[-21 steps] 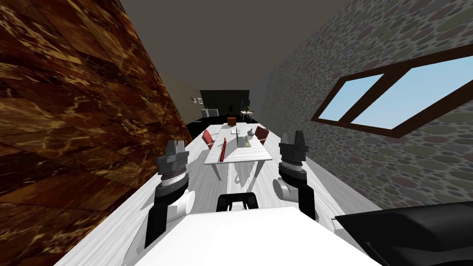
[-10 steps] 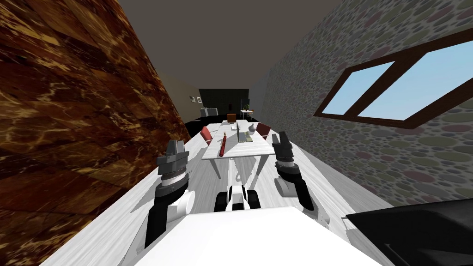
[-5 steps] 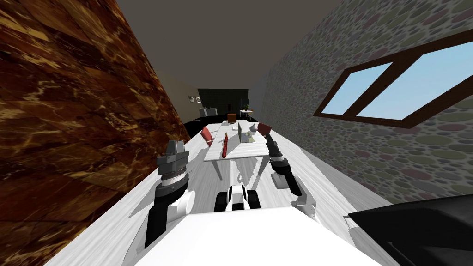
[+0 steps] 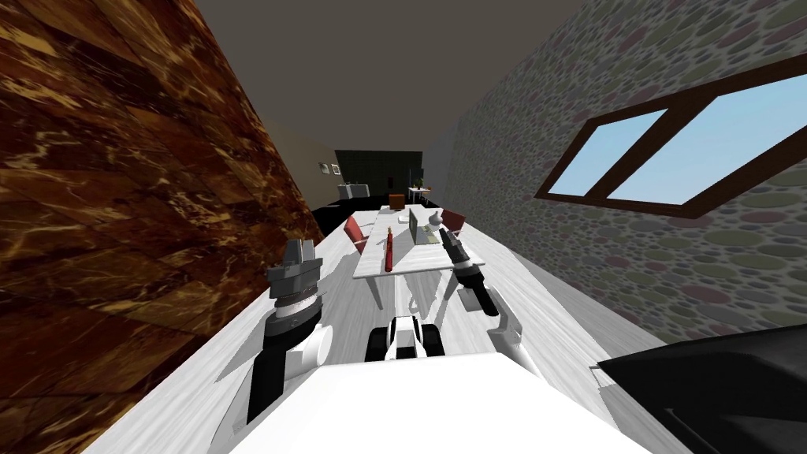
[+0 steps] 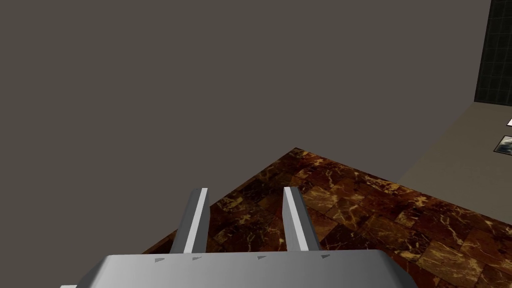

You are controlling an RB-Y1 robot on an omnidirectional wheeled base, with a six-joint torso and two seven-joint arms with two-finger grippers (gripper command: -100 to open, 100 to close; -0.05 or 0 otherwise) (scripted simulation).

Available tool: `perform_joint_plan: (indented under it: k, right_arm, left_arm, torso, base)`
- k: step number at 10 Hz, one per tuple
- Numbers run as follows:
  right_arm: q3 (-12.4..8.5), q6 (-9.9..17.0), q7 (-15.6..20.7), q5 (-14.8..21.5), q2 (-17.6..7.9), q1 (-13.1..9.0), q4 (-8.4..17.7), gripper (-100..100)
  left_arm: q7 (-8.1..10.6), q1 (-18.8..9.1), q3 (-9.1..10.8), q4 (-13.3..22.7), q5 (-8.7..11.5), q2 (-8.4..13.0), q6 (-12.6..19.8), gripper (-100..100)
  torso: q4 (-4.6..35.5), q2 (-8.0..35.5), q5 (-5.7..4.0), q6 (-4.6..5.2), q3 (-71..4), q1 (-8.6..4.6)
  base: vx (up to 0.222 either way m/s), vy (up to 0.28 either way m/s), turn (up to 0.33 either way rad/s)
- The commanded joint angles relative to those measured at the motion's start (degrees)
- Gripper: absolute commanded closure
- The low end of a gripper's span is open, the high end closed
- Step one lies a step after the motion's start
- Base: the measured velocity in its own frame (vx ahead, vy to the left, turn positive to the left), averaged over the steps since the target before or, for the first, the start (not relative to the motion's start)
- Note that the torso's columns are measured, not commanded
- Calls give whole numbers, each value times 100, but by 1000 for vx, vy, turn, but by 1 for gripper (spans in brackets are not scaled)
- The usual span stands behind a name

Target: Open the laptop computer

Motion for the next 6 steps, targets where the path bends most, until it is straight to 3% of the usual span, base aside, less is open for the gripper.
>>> perform_joint_plan:
  k: [1, 2, 3, 5, 6]
  right_arm:
    - [51, 240, 378, 352, -6, -385, 433, -100]
    - [66, 354, 535, 510, -24, -548, 584, -100]
    - [66, 354, 544, 510, -24, -554, 654, -100]
    - [95, 588, 878, 828, -67, -896, 993, -100]
    - [95, 588, 878, 828, -67, -896, 1075, -100]
  left_arm:
    - [0, 0, 0, 0, 0, 0, 0, 0]
    - [0, 0, 0, 0, 0, 0, 0, 0]
    - [0, 0, 0, 0, 0, 0, 0, 0]
    - [0, 0, 0, 0, 0, 0, 0, 0]
    - [0, 0, 0, 0, 0, 0, 0, 0]
  torso:
    - [1, 0, -2, -1, 1, -1]
    - [0, -2, 2, -2, -1, 11]
    - [-2, -10, 7, -2, -6, 27]
    - [-2, -8, 2, -1, -5, 8]
    - [-3, -12, 3, -2, -7, 15]
  base:
    - [16, 83, -41]
    - [35, 118, -43]
    - [35, 99, -18]
    - [41, 94, -34]
    - [36, 76, -19]
